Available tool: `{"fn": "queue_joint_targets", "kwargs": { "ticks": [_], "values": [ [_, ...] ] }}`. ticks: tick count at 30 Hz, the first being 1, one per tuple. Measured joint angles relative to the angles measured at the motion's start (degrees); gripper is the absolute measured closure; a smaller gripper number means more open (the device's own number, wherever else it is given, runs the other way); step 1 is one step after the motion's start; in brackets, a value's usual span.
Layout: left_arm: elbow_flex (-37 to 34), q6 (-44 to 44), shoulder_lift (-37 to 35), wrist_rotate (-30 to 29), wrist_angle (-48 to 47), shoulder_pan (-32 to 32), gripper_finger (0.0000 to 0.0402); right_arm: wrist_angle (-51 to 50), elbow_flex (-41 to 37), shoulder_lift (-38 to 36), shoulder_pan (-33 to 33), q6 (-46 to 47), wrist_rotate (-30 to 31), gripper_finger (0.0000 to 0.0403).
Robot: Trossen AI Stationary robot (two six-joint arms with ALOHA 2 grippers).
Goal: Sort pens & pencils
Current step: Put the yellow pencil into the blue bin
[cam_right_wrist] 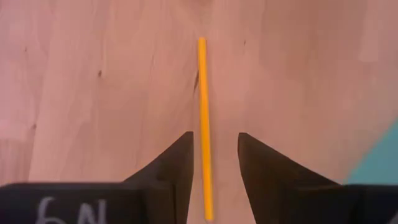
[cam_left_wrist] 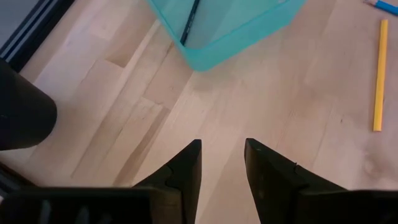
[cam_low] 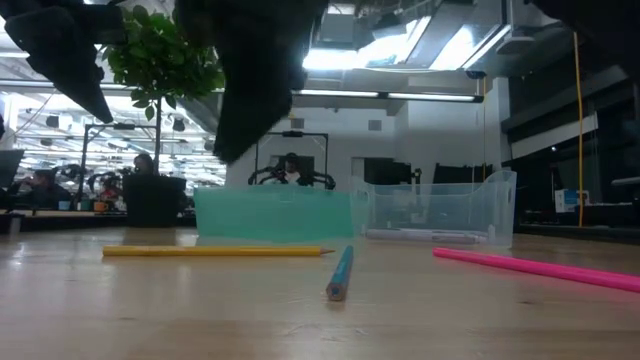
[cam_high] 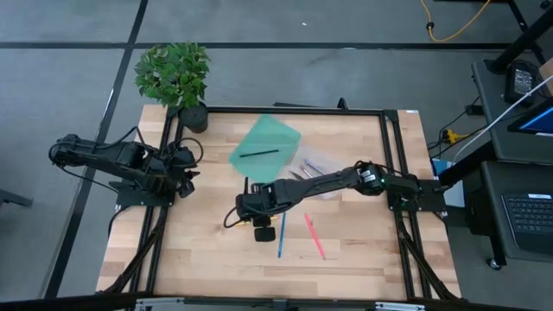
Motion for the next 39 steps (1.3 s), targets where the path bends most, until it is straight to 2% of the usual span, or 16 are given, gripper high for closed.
{"fn": "queue_joint_targets", "kwargs": {
  "ticks": [6,14,25,39],
  "values": [
    [0.0,0.0,0.0,0.0,0.0,0.0,0.0286,7.6,-7.5,0.1,-0.8,1.3,-6.0,0.0276],
    [0.0,0.0,0.0,0.0,0.0,0.0,0.0286,11.8,-13.3,0.0,-1.0,1.5,-6.6,0.0276],
    [0.0,-0.1,0.0,0.0,0.0,0.0,0.0286,18.4,-17.1,-0.1,-1.6,2.7,-9.5,0.0276],
    [0.0,-0.1,0.0,0.0,0.0,0.0,0.0286,18.9,-17.3,-0.1,-1.7,5.5,-9.9,0.0276]
  ]
}}
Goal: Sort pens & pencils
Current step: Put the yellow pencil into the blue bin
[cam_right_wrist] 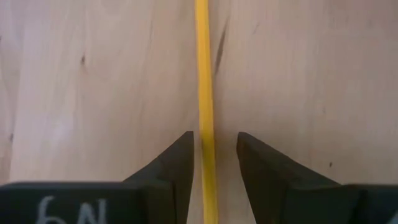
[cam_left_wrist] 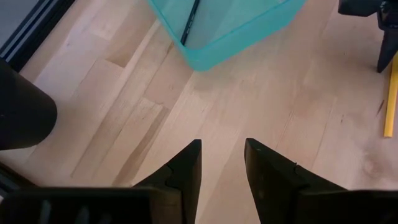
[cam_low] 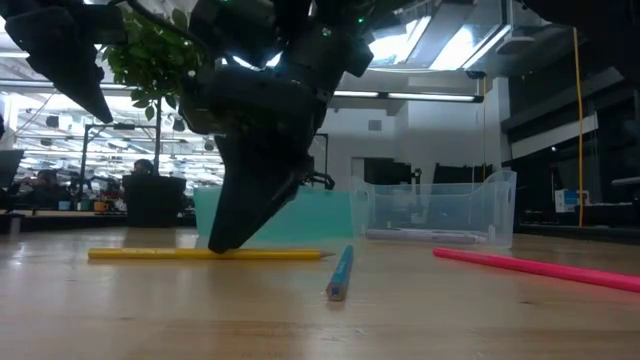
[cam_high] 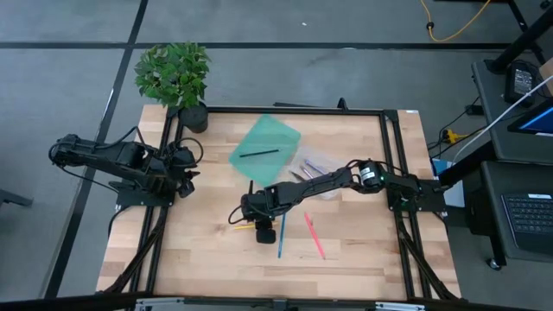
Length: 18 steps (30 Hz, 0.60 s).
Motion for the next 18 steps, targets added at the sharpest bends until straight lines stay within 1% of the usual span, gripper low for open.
{"fn": "queue_joint_targets", "kwargs": {
  "ticks": [8,15,18],
  "values": [
    [0.0,0.0,0.0,0.0,0.0,0.0,0.0286,-0.1,0.0,0.0,0.6,3.5,1.2,0.0276],
    [0.0,0.0,0.0,0.0,0.0,0.0,0.0286,-3.6,0.2,0.0,1.5,4.8,5.0,0.0276],
    [0.0,0.0,0.0,0.0,0.0,0.0,0.0286,-5.1,0.2,0.0,1.9,4.8,7.6,0.0276]
  ]
}}
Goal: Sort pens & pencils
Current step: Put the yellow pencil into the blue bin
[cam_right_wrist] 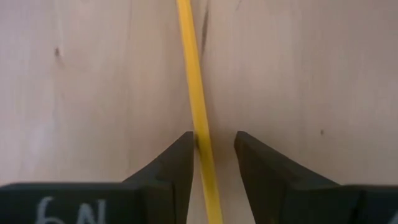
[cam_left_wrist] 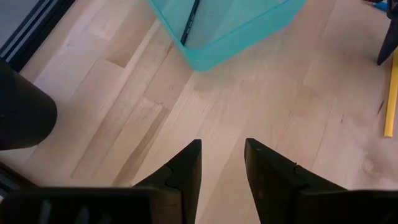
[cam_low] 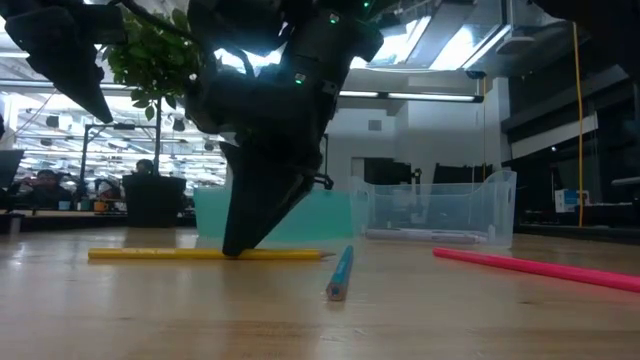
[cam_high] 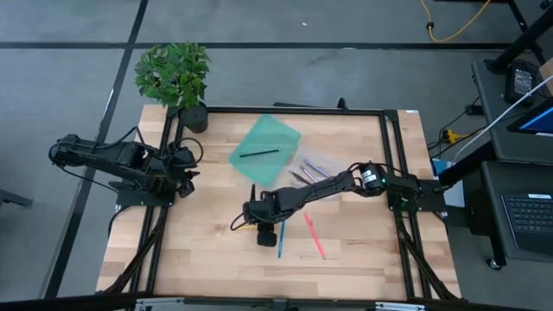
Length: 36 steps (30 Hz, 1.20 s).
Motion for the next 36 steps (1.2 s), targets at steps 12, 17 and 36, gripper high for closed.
{"fn": "queue_joint_targets", "kwargs": {
  "ticks": [12,17,36],
  "values": [
    [0.0,0.0,0.0,0.0,0.0,0.0,0.0286,-2.7,-0.1,0.0,0.1,0.9,3.0,0.0283],
    [0.0,0.0,0.0,0.0,0.0,0.0,0.0286,-2.9,-0.1,0.0,0.0,1.3,3.2,0.0317],
    [0.0,0.0,0.0,0.0,0.0,0.0,0.0286,-3.2,-0.2,-0.1,0.0,1.5,3.1,0.0385]
  ]
}}
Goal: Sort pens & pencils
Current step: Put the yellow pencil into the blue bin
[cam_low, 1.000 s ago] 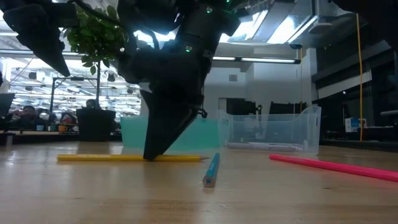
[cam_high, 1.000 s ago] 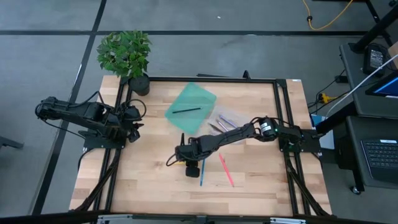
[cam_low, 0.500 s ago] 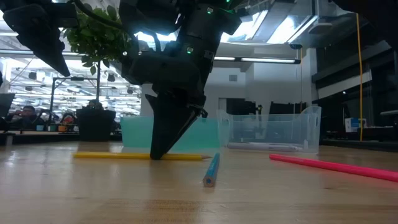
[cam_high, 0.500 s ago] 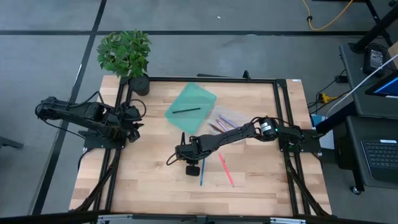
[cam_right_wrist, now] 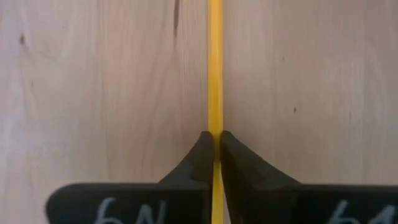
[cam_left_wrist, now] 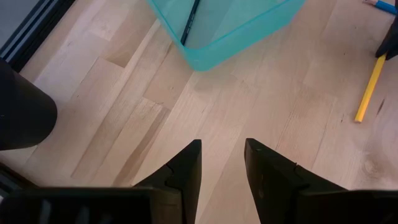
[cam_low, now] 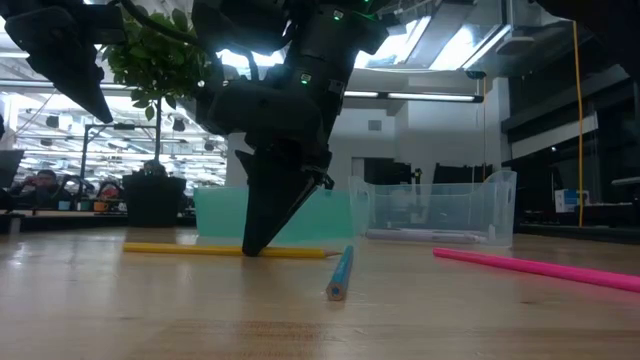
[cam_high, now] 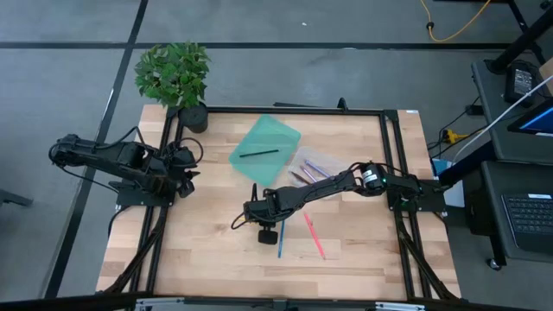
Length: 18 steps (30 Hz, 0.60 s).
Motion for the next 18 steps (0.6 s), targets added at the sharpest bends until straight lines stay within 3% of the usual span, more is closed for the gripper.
{"fn": "queue_joint_targets", "kwargs": {
  "ticks": [18],
  "values": [
    [0.0,0.0,0.0,0.0,0.0,0.0,0.0286,-3.3,3.3,0.3,0.0,-0.2,0.0,0.0388]
  ]
}}
